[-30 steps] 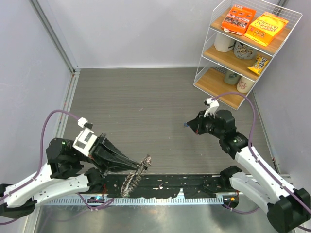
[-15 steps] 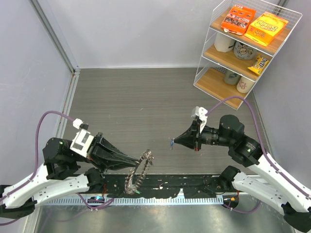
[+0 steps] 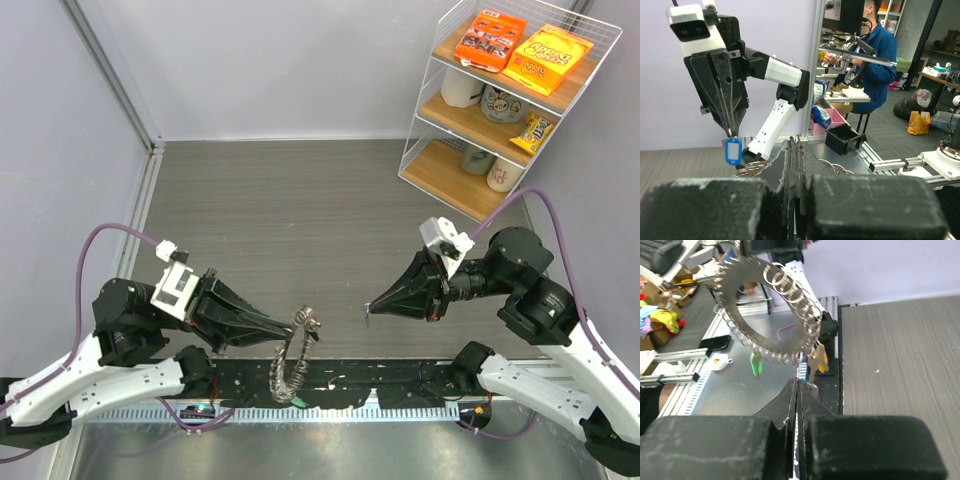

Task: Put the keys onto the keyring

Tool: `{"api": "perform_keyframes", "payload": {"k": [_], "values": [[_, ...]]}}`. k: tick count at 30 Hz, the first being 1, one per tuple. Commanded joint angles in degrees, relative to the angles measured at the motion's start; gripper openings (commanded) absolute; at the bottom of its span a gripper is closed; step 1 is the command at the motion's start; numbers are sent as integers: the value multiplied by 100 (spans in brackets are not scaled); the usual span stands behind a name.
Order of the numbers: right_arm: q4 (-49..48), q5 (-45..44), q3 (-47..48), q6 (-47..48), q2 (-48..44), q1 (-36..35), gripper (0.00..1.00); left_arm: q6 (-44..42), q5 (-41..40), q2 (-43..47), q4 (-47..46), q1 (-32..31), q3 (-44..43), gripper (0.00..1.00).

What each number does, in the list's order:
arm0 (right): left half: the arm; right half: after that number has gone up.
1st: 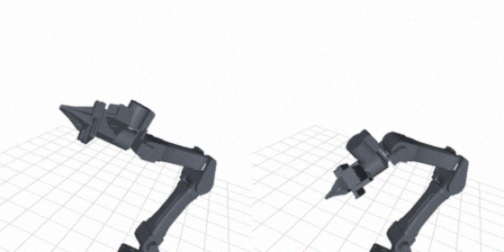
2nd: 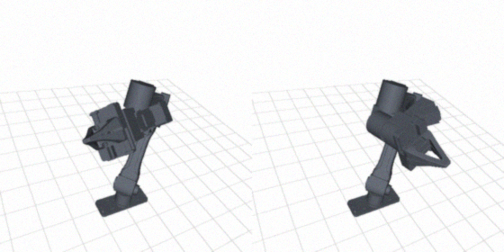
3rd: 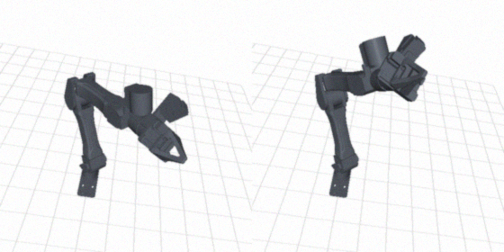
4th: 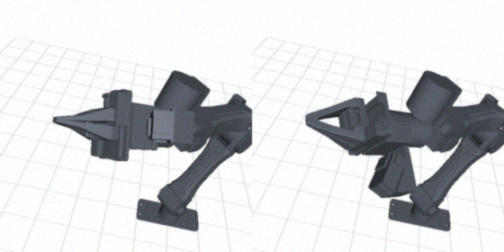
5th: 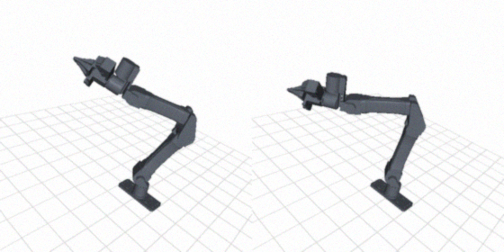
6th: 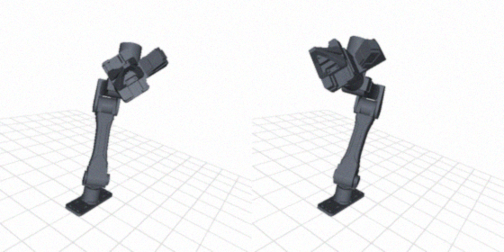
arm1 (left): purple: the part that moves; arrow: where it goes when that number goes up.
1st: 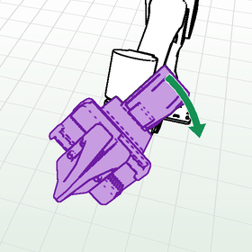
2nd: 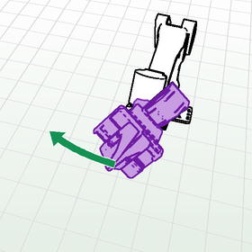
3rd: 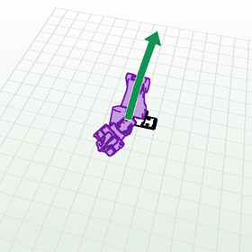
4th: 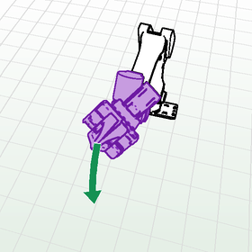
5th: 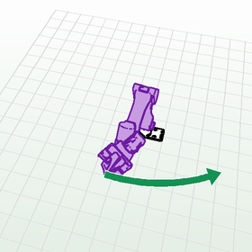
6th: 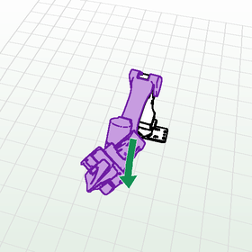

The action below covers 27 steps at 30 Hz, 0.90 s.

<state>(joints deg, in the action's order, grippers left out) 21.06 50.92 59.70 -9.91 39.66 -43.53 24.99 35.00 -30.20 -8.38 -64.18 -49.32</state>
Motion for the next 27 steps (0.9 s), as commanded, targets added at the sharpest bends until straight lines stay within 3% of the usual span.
{"api": "perform_keyframes", "payload": {"k": [1, 19, 27], "values": [[-541, 560, 340, -573, 191, -77, 6, -38, 15, -135, -463, -15, -289, 0], [-1322, -29, 727, -1408, 947, -701, 6, -460, -1777, -215, 91, -15, -271, 0], [-1552, -363, 982, -1760, 1474, -911, 6, -715, -1971, -188, 205, -15, -201, 0]]}}
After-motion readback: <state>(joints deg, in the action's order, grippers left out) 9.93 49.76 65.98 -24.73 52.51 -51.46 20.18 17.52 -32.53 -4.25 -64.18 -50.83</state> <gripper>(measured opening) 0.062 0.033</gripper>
